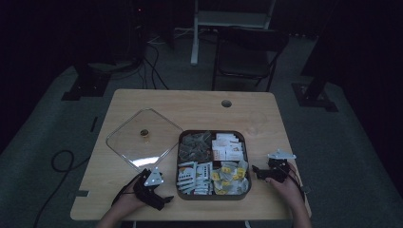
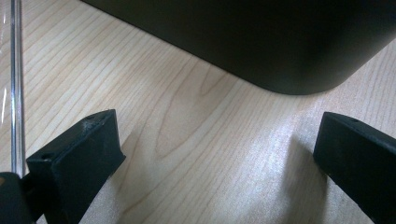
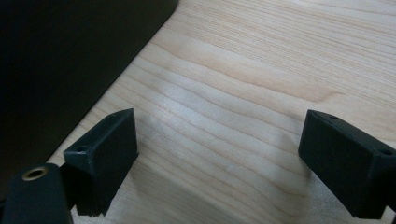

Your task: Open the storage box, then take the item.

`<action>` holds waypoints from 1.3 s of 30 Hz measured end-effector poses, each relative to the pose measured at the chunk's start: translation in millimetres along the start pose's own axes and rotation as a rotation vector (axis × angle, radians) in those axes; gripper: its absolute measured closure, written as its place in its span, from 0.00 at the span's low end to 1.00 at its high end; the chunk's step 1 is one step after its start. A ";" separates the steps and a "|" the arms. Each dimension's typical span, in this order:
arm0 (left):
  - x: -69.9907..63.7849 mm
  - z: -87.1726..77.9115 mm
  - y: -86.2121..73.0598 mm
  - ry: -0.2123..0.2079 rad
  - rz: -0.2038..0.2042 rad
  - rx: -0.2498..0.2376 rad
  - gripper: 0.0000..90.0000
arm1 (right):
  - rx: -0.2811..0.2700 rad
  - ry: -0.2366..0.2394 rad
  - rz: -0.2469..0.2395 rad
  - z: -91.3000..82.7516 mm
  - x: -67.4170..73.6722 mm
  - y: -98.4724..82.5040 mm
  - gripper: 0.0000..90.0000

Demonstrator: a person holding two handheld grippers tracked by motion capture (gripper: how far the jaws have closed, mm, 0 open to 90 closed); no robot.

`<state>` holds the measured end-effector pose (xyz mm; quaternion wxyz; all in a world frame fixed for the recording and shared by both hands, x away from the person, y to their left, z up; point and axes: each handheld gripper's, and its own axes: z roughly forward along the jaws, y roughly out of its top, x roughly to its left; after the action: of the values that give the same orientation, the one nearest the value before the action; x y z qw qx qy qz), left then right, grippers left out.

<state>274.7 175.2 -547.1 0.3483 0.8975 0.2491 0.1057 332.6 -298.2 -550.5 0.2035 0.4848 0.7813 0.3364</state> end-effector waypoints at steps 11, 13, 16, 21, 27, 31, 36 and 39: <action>-1.2 0.6 0.6 0.012 -0.013 -0.001 0.02 | 0.000 0.000 0.000 0.0 0.0 0.0 0.12; -1.5 0.7 0.7 0.015 -0.016 -0.002 0.02 | 0.000 0.000 0.000 0.0 0.0 0.0 0.12; -2.3 1.2 1.0 0.021 -0.023 -0.003 0.01 | 0.000 -0.001 -0.001 0.0 0.1 0.0 0.12; -2.3 1.2 1.0 0.021 -0.023 -0.003 0.01 | 0.000 -0.001 -0.002 -0.9 0.7 -0.7 0.12; -2.3 1.1 1.0 0.021 -0.023 -0.003 0.02 | 0.008 0.050 0.019 -8.1 -0.1 -3.0 0.13; -2.3 1.1 1.0 0.022 -0.024 -0.003 0.02 | -0.006 0.073 0.028 -15.0 -1.6 -2.6 0.13; -2.4 1.1 0.9 0.022 -0.025 -0.003 0.02 | -0.060 0.107 0.026 -29.5 -1.2 6.3 0.13; -2.4 1.1 0.9 0.022 -0.025 -0.003 0.02 | -0.103 0.130 0.019 -39.9 1.2 15.3 0.13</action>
<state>273.3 172.8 -547.3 0.3484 0.8925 0.2639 0.1116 315.8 -305.6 -511.9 0.1738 0.4583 0.7699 0.4087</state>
